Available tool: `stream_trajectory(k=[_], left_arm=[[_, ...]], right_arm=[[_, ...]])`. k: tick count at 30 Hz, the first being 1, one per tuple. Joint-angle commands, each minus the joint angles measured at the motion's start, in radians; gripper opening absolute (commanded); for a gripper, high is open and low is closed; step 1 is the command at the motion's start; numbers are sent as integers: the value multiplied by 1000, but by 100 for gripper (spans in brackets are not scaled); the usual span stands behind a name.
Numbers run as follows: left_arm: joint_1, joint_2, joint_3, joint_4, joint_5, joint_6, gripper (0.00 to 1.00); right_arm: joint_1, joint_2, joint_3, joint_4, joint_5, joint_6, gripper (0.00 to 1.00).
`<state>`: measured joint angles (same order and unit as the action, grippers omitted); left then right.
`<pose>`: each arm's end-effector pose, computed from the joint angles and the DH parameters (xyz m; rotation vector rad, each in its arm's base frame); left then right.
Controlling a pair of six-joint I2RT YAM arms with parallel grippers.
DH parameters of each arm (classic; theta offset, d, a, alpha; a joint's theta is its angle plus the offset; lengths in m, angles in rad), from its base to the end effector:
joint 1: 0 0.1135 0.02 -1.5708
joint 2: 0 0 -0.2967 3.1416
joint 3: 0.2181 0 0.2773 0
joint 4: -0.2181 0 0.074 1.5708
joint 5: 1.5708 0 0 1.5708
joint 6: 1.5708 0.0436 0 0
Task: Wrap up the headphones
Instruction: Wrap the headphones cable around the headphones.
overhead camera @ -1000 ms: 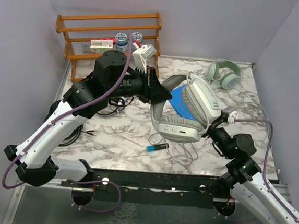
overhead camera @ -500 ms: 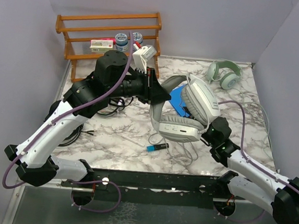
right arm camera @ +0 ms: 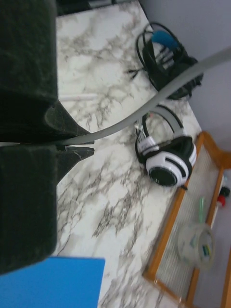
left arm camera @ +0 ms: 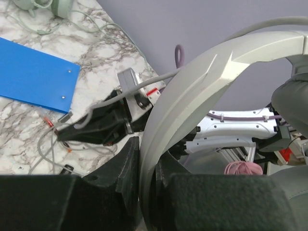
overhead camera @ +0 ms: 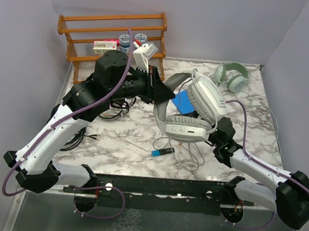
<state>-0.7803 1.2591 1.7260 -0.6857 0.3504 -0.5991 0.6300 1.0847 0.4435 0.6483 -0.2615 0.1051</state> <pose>0.1714 -0.1907 0.5464 0.4530 1.9203 -1.2637 0.1957 0.1566 0.2628 -0.6213 1.4940 0.7773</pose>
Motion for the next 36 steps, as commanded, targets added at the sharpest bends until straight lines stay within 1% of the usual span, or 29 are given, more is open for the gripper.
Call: stream_trajectory(k=[1, 4, 8, 11, 13, 15, 18, 20, 23, 25, 30, 34, 36], left_arm=[[82, 17, 4, 109, -43, -61, 0], [202, 44, 7, 127, -32, -70, 0], [332, 67, -7, 134, -156, -49, 0], [367, 89, -20, 149, -274, -39, 0], [378, 94, -42, 178, -340, -50, 0], [385, 85, -95, 243, -392, -79, 0], [386, 56, -187, 335, -467, -139, 0], [386, 31, -268, 394, -509, -172, 0], [386, 7, -333, 455, -484, -211, 0], [386, 12, -341, 453, -459, -244, 0], [386, 36, -330, 417, -487, -344, 0], [386, 28, -356, 416, -557, -412, 0], [386, 18, -375, 420, -599, -411, 0]], right_arm=[[10, -10, -2, 42, -324, 34, 1], [21, -61, -35, 37, -393, 84, 1], [44, -190, -101, -8, -431, 143, 1], [58, -264, -106, -85, -483, 169, 1], [63, -271, -78, -147, -552, 181, 1], [70, -257, -35, -210, -611, 191, 1], [78, -243, 2, -206, -668, 240, 3], [79, -224, 33, -213, -675, 263, 5], [79, -171, 94, -280, -625, 258, 4], [79, -129, 114, -274, -608, 261, 4], [96, 0, 121, -127, -615, 355, 6], [175, 110, 185, -150, -613, 342, 6], [223, 133, 211, -153, -600, 340, 6]])
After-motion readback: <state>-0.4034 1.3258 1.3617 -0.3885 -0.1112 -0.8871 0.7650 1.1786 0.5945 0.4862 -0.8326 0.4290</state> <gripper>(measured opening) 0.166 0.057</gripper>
